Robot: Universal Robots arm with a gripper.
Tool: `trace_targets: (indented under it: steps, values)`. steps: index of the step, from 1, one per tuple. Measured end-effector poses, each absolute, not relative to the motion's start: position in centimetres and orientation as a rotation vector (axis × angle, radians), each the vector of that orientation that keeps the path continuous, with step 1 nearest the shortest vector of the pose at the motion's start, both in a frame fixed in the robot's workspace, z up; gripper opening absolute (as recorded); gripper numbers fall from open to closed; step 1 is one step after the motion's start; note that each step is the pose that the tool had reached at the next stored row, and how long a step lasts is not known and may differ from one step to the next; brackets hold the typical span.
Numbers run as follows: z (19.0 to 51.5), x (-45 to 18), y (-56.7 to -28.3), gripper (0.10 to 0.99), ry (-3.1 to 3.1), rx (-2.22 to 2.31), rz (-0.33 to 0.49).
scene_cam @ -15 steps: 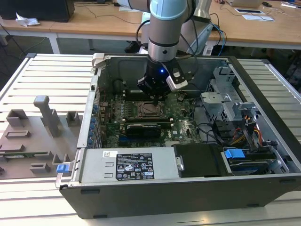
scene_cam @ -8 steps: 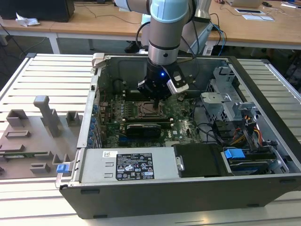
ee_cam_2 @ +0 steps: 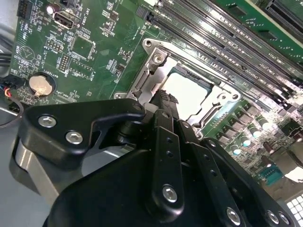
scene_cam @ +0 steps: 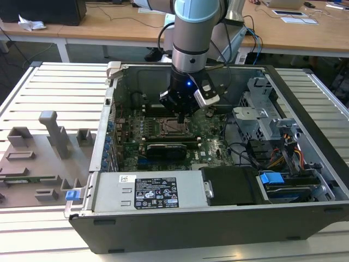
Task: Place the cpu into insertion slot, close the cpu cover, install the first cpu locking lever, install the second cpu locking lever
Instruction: 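Install the first cpu locking lever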
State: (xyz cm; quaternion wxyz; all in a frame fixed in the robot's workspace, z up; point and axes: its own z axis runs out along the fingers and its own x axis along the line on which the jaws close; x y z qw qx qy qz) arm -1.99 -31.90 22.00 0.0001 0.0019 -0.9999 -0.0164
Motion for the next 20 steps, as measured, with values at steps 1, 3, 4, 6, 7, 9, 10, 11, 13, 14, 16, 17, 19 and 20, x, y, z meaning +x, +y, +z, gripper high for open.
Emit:
trace_targets:
  steps: [1, 3, 4, 6, 7, 9, 10, 11, 13, 14, 16, 17, 19, 20]
  values:
    - [22.0, -2.0, -31.9, 0.106, -3.141, 0.006, -0.052]
    - [22.2, -2.0, -31.9, 0.106, -3.141, 0.006, -0.052]
    - [22.3, -2.0, -31.9, 0.106, -3.141, 0.006, -0.052]
    - [22.4, -2.0, -31.9, 0.106, -3.141, 0.006, -0.052]
    - [22.5, -2.0, -31.9, 0.106, -3.141, 0.006, -0.052]
    - [22.7, -2.0, -31.9, 0.106, -3.141, 0.006, -0.052]
    - [22.8, -2.0, -31.9, 0.106, -3.141, 0.006, -0.052]
    - [22.9, -2.0, -31.9, 0.106, -3.141, 0.006, -0.052]
    - [23.2, -2.0, -31.9, 0.106, -3.141, 0.006, -0.052]
    - [23.3, -2.0, -31.9, 0.106, -3.141, 0.006, -0.052]
    - [23.6, -2.0, -31.9, 0.106, -3.141, 0.006, -0.052]
    - [23.7, -2.0, -31.9, 0.106, -3.141, 0.006, -0.052]
    - [23.8, -2.0, -31.9, 0.106, -3.141, 0.006, -0.052]
    - [23.9, -2.0, -31.9, 0.106, -3.141, 0.006, -0.052]
